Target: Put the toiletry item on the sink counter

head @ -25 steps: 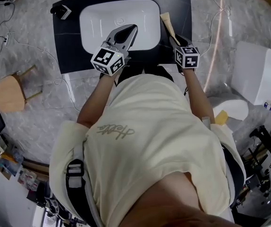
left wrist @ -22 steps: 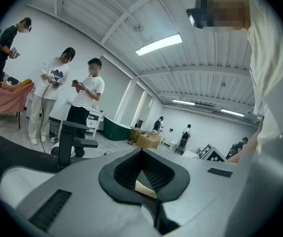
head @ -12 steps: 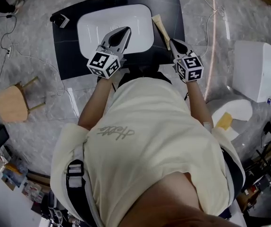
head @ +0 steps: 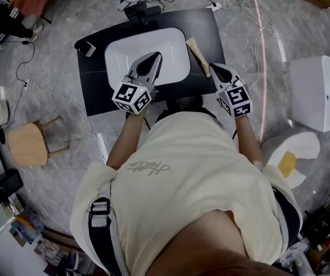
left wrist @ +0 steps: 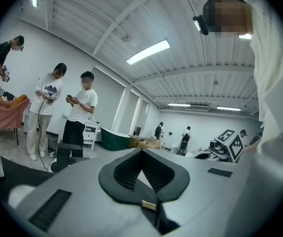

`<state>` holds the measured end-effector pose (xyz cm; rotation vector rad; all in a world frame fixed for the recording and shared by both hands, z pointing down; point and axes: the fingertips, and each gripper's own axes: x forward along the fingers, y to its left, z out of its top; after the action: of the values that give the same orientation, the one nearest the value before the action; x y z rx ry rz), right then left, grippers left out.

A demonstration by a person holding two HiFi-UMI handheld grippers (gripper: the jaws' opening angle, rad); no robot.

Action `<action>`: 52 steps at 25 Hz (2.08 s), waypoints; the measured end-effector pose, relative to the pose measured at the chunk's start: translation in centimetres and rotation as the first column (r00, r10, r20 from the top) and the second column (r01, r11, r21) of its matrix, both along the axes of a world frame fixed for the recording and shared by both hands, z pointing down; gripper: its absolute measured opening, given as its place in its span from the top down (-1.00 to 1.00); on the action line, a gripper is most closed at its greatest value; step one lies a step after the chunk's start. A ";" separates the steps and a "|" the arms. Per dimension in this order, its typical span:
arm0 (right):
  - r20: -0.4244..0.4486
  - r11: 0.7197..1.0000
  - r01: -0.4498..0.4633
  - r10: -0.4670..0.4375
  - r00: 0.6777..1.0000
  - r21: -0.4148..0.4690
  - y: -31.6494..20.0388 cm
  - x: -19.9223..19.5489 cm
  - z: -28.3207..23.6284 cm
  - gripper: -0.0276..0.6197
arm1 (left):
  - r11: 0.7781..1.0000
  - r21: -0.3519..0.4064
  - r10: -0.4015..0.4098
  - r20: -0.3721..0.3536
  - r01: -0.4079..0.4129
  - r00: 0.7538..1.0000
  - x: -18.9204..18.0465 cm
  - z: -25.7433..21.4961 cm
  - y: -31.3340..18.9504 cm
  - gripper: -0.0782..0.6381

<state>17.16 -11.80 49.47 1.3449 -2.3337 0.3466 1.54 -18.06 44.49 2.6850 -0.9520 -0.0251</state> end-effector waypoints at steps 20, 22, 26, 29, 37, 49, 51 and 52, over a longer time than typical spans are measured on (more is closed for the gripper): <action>0.206 0.961 -0.085 0.030 0.978 0.264 -1.6 2.6 -12.8 0.93 | 0.980 0.197 0.016 0.003 -0.016 1.000 1.9 -9.7 0.6 0.77; 0.238 0.958 -0.092 0.026 0.971 0.272 -1.6 2.6 -13.5 0.93 | 0.978 0.209 0.015 0.007 -0.016 1.000 1.6 -10.2 0.8 0.77; 0.224 0.955 -0.066 0.000 0.975 0.290 -1.9 2.3 -14.4 0.93 | 0.974 0.227 -0.011 0.002 0.010 1.000 1.3 -11.4 0.4 0.77; 0.223 0.952 -0.065 -0.003 0.975 0.298 -2.2 2.3 -14.8 0.93 | 0.973 0.231 -0.023 0.004 0.021 1.000 1.3 -11.2 0.0 0.77; 0.249 0.947 -0.076 -0.005 0.969 0.313 -2.7 2.1 -15.2 0.93 | 0.970 0.241 -0.041 0.027 0.034 0.999 1.1 -10.6 -0.2 0.77; 0.255 0.963 -0.037 -0.033 0.966 0.266 -2.2 1.2 -13.1 0.93 | 0.984 0.175 -0.050 0.032 0.044 0.998 0.7 -8.1 0.5 0.77; 0.254 0.966 -0.033 -0.035 0.967 0.258 -2.2 1.2 -12.9 0.93 | 0.984 0.170 -0.058 0.029 0.052 0.998 0.4 -8.0 0.5 0.77; 0.255 0.968 -0.031 -0.035 0.966 0.250 -2.2 1.3 -12.8 0.93 | 0.985 0.164 -0.064 0.023 0.059 0.998 0.3 -7.8 0.5 0.77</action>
<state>18.41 -14.00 36.71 1.4903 -2.6690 0.2404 1.79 -17.57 36.64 2.8096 -1.0853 -0.0822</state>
